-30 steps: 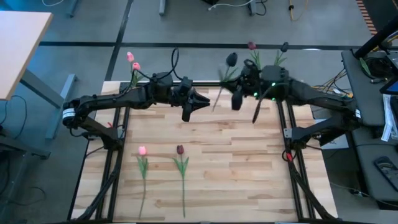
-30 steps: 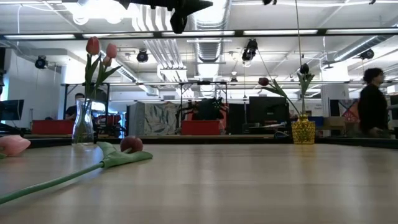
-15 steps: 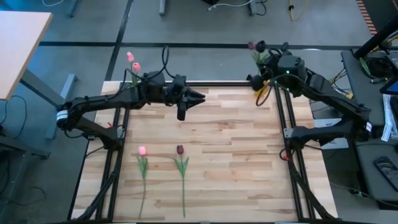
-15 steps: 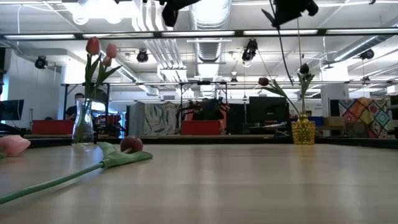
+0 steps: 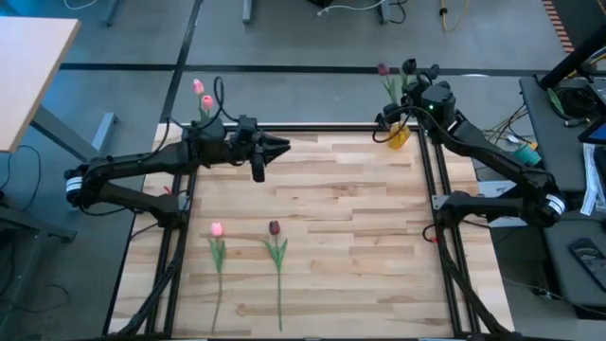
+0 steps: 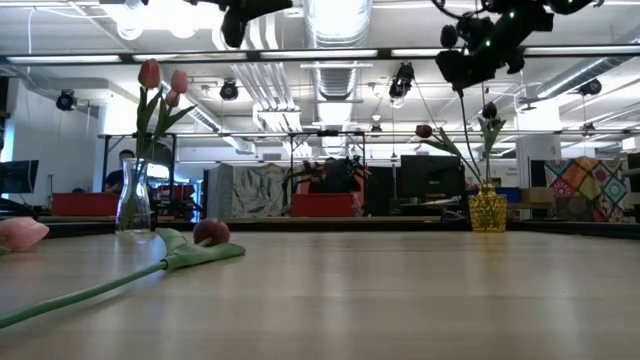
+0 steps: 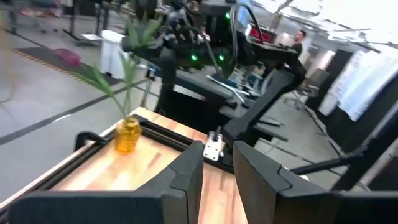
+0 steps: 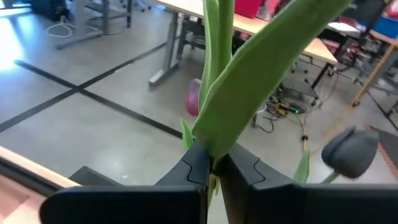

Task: Sort flowers into vase by color
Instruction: Put the black flower into the yellow vase

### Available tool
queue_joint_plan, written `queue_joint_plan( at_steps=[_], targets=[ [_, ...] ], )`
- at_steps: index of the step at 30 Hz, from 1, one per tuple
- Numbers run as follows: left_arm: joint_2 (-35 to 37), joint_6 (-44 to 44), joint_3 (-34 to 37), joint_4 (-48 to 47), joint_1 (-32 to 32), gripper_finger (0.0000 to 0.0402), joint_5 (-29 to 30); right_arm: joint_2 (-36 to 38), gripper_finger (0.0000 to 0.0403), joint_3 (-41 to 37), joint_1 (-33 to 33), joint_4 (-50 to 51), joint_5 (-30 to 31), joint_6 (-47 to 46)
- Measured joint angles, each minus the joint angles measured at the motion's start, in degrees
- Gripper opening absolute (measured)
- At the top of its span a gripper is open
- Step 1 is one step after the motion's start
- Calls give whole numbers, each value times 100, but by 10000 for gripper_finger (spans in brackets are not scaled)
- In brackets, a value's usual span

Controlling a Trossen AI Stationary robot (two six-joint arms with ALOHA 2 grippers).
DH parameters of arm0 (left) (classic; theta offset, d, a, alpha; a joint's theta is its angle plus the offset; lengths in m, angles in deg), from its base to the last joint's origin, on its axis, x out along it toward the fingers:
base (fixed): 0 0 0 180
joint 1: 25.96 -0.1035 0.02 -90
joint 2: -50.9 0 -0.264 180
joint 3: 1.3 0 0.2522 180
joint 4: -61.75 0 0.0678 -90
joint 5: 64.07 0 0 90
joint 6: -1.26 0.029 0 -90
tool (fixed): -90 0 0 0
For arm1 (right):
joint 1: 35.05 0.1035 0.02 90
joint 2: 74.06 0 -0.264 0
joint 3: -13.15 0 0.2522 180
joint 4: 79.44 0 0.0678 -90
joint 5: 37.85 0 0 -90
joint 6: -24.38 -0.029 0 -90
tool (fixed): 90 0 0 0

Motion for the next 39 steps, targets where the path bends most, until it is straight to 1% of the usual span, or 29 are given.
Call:
queue_joint_plan(
  at_steps=[7, 11, 17, 24, 33, 36, 39],
  targets=[
    [277, -122, 93, -101, -1, 74, 97, 22, 13, -245, -113, -124, 40, -527],
    [278, -122, 102, -148, -2, 74, 99, 56, 13, -230, -113, -115, 68, -605],
    [253, -120, 101, -190, -2, 74, 233, 121, 13, -81, -111, 73, 325, -792],
    [252, -67, 102, -195, -2, 74, 254, 143, 13, -93, -111, 457, 500, -1164],
    [250, -61, 99, -197, -2, 74, 254, 56, 13, -111, -111, 451, 648, -1391],
    [250, -61, 99, -204, 0, 74, 254, 37, 13, -168, -111, 449, 677, -1603],
    [250, -61, 99, -223, -2, 74, 254, 37, 13, -286, -109, 443, 885, -1685]
  ],
)
